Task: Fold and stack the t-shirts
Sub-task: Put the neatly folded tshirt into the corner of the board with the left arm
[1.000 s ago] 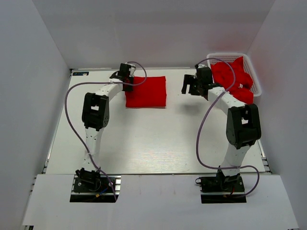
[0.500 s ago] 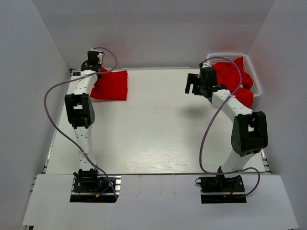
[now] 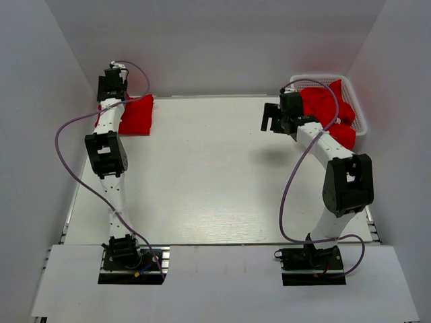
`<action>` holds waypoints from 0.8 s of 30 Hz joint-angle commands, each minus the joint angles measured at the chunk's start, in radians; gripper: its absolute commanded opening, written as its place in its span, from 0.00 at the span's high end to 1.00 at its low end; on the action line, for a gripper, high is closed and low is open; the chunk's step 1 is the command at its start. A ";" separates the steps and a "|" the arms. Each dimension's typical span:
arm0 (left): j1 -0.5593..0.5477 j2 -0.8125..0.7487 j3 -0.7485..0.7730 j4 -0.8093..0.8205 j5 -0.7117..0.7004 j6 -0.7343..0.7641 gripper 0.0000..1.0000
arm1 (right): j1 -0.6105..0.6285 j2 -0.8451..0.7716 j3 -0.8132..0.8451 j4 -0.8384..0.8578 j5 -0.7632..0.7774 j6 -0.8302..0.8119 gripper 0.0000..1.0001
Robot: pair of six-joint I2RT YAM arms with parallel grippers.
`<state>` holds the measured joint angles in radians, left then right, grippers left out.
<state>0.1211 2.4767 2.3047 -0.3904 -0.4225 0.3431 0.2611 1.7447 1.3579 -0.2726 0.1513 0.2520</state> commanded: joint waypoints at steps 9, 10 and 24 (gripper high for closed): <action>-0.011 -0.195 0.015 -0.106 0.060 -0.032 0.00 | -0.003 -0.008 0.096 -0.047 -0.024 0.020 0.10; -0.011 -0.229 -0.004 -0.138 0.100 -0.088 0.00 | -0.003 -0.036 0.083 -0.047 -0.019 0.026 0.10; -0.156 -0.977 -1.031 -0.055 0.585 -0.619 0.00 | 0.004 -0.304 -0.249 -0.021 -0.076 0.139 0.10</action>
<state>0.0017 1.6169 1.4700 -0.4850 0.0700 -0.1303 0.2630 1.4940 1.1652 -0.3321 0.1009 0.3614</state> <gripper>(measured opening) 0.998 0.904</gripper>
